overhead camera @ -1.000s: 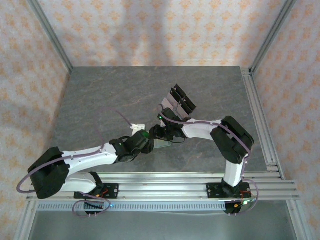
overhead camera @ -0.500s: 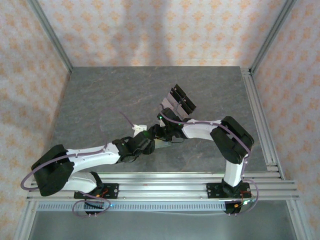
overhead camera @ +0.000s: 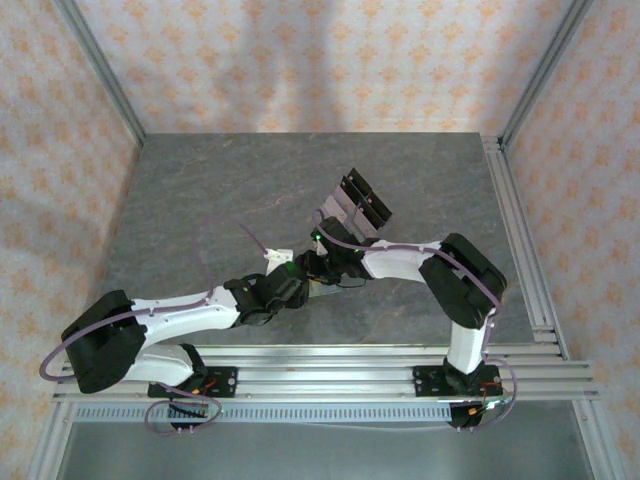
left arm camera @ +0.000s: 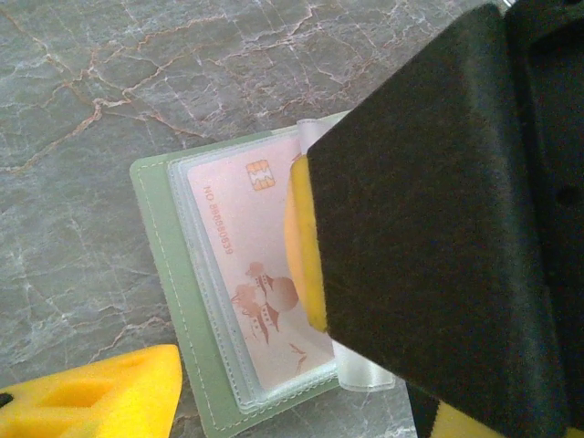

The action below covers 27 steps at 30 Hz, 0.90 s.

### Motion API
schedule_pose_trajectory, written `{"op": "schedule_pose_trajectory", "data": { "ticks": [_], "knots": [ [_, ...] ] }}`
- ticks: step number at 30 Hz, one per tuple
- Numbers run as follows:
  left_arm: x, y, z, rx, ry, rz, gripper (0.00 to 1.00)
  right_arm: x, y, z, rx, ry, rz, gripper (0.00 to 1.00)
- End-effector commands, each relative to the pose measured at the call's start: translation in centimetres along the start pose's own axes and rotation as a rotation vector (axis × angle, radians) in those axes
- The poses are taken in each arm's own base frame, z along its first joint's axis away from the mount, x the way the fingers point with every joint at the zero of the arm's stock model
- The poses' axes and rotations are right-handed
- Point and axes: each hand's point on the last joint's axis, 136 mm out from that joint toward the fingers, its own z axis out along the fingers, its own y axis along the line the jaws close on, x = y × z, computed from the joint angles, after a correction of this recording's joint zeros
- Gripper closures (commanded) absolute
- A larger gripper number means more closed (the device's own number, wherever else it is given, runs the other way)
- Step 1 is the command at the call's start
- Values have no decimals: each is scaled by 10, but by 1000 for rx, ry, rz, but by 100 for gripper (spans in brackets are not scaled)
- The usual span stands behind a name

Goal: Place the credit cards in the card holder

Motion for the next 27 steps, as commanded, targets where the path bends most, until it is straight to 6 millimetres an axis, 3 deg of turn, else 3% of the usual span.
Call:
{"op": "schedule_pose_trajectory", "data": {
  "ticks": [1,20,27],
  "knots": [
    [-2,11,1,-58,-35,7,34,-3,13,4,-31,-5,-12,50],
    [8,30,22,-192,-25,56,34,-4,16,3,-37,-3,-15,50],
    [14,35,26,-220,-11,64,35,-14,32,-14,-56,-40,-40,50]
  ]
}}
